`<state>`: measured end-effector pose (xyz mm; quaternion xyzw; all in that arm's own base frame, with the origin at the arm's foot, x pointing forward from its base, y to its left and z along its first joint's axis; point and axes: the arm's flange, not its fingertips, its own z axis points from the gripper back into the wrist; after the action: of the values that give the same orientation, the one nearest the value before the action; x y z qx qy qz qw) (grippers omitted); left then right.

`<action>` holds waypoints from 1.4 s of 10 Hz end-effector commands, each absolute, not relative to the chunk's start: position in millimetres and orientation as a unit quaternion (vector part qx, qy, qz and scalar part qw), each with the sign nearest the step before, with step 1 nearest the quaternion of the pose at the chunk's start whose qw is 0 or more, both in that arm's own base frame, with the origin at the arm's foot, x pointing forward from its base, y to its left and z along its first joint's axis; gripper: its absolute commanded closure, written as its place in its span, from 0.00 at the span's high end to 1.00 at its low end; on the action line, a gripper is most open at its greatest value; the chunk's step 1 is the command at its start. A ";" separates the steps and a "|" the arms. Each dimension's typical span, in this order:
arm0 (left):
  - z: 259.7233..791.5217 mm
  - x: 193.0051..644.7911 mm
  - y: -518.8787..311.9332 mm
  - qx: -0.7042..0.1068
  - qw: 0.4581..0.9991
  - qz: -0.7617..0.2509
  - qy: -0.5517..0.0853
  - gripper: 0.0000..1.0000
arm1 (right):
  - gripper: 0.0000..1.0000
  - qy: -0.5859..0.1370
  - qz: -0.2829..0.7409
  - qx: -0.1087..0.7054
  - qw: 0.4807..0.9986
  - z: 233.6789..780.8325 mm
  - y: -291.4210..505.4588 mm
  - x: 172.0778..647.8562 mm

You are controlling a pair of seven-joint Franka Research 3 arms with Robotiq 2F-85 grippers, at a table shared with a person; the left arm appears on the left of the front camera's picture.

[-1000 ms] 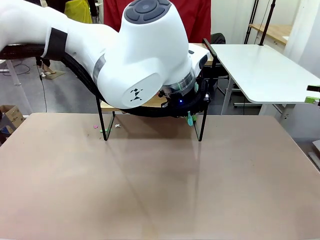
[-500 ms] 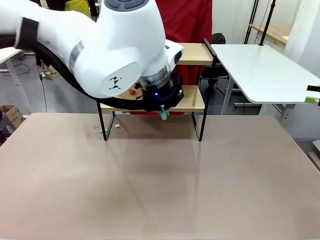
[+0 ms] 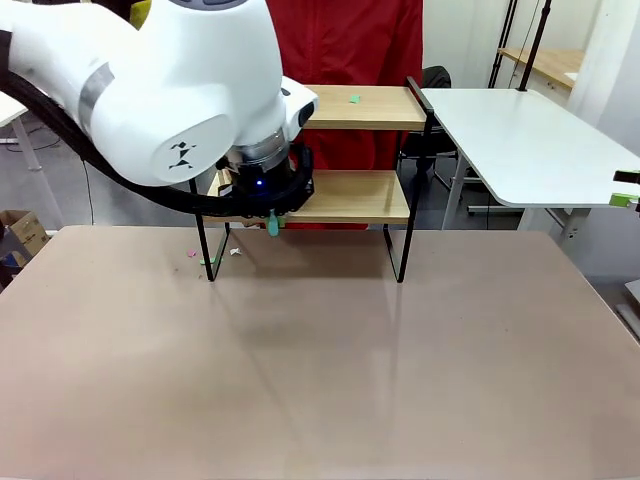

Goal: Clean the shelf.
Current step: Clean the specific section of the Shelf indicated by the human with the Duster.

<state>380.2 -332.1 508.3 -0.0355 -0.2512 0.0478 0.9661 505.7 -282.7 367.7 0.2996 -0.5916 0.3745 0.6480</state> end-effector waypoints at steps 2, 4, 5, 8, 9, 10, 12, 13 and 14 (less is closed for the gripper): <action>508.1 381.1 -297.7 0.038 0.958 0.074 -0.275 0.14 | 1.00 -0.583 0.372 0.294 0.660 374.0 -279.3 505.6; 505.9 375.1 -281.1 0.085 0.947 0.101 -0.294 0.14 | 1.00 -0.583 0.372 0.294 0.660 374.0 -279.3 505.6; 507.8 368.0 -276.3 0.112 0.933 0.121 -0.319 0.14 | 1.00 -0.583 0.372 0.294 0.660 374.0 -279.3 505.6; 519.2 345.5 -285.7 0.098 0.919 0.130 -0.359 0.14 | 1.00 -0.583 0.372 0.294 0.660 374.0 -279.3 505.6; 514.9 360.5 -280.7 0.089 0.937 0.104 -0.322 0.14 | 1.00 -0.583 0.372 0.294 0.660 374.0 -279.3 505.6; 514.9 360.5 -280.7 0.089 0.937 0.104 -0.322 0.14 | 1.00 -0.583 0.372 0.294 0.660 374.0 -279.3 505.6; 517.3 353.1 -289.3 0.084 0.934 0.101 -0.331 0.14 | 1.00 -0.583 0.372 0.294 0.660 374.0 -279.3 505.6; 513.3 358.8 -287.8 0.010 0.945 0.066 -0.320 0.14 | 1.00 -0.583 0.372 0.294 0.660 374.0 -279.3 505.6; 511.9 357.1 -271.9 -0.011 0.945 0.054 -0.323 0.14 | 1.00 -0.583 0.372 0.294 0.660 374.0 -279.3 505.6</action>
<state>359.4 -294.8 514.9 0.0283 -0.3291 0.0756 0.9408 505.7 -282.6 367.7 0.2997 -0.5916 0.3745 0.6480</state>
